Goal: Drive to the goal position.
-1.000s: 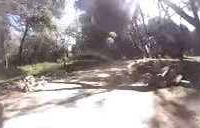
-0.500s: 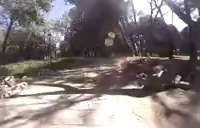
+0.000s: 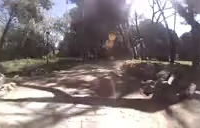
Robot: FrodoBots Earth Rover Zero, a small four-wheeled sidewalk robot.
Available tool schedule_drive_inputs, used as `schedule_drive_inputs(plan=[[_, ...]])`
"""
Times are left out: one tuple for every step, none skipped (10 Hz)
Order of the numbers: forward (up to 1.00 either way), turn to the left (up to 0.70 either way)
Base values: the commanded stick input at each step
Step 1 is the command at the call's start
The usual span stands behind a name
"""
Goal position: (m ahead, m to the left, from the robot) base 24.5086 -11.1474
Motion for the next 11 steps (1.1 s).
schedule_drive_inputs(plan=[[0.85, 0.00], [0.85, 0.00], [0.85, 0.00], [0.85, 0.00], [0.85, 0.00], [0.85, 0.34], [0.85, 0.13], [0.85, 0.00], [0.85, 0.00], [0.85, 0.00], [0.85, 0.00]])
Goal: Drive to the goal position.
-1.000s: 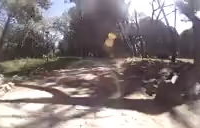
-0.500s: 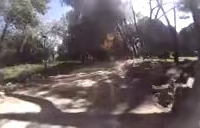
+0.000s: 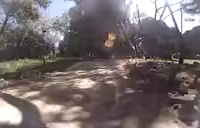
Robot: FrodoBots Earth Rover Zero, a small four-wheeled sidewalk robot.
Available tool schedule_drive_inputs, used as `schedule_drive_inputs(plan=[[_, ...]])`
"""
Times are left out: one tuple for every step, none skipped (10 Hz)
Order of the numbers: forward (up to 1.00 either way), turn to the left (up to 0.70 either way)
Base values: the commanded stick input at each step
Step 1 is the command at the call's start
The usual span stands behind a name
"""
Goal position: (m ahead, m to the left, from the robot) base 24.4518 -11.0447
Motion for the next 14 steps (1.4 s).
schedule_drive_inputs(plan=[[0.85, 0.00], [0.85, 0.00], [0.85, 0.00], [0.85, 0.00], [0.85, 0.00], [0.85, 0.00], [0.85, 0.00], [0.85, 0.00], [0.85, 0.00], [0.85, 0.00], [0.85, 0.00], [0.85, 0.00], [0.85, 0.00], [0.85, 0.00]])
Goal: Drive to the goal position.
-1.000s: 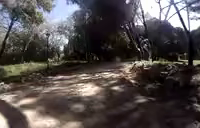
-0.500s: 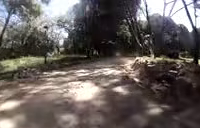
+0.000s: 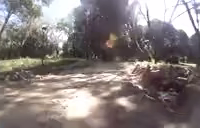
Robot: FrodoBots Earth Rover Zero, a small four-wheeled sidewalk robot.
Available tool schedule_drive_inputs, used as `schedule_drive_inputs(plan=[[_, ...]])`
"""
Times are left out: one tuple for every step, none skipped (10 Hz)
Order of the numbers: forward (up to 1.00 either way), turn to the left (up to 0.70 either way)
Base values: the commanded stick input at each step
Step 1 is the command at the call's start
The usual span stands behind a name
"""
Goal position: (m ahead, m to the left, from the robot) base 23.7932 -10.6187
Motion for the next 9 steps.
schedule_drive_inputs(plan=[[0.85, 0.00], [0.85, 0.00], [0.85, 0.00], [0.85, 0.00], [0.85, 0.00], [0.85, 0.00], [0.85, 0.00], [0.85, 0.00], [0.85, 0.00]])
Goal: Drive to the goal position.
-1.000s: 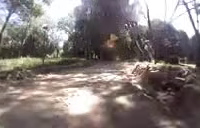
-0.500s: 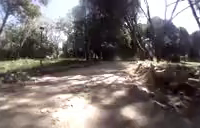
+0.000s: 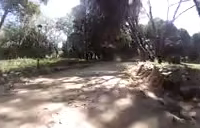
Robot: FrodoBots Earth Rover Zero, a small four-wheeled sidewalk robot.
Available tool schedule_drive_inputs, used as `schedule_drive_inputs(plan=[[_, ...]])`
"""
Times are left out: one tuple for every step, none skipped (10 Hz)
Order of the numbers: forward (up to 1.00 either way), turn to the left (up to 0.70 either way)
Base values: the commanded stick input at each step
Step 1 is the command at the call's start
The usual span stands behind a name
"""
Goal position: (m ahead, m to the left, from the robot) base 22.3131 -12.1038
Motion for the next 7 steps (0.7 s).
schedule_drive_inputs(plan=[[0.85, 0.00], [0.85, 0.00], [0.85, 0.00], [0.85, 0.00], [0.85, 0.00], [0.85, 0.00], [0.85, 0.00]])
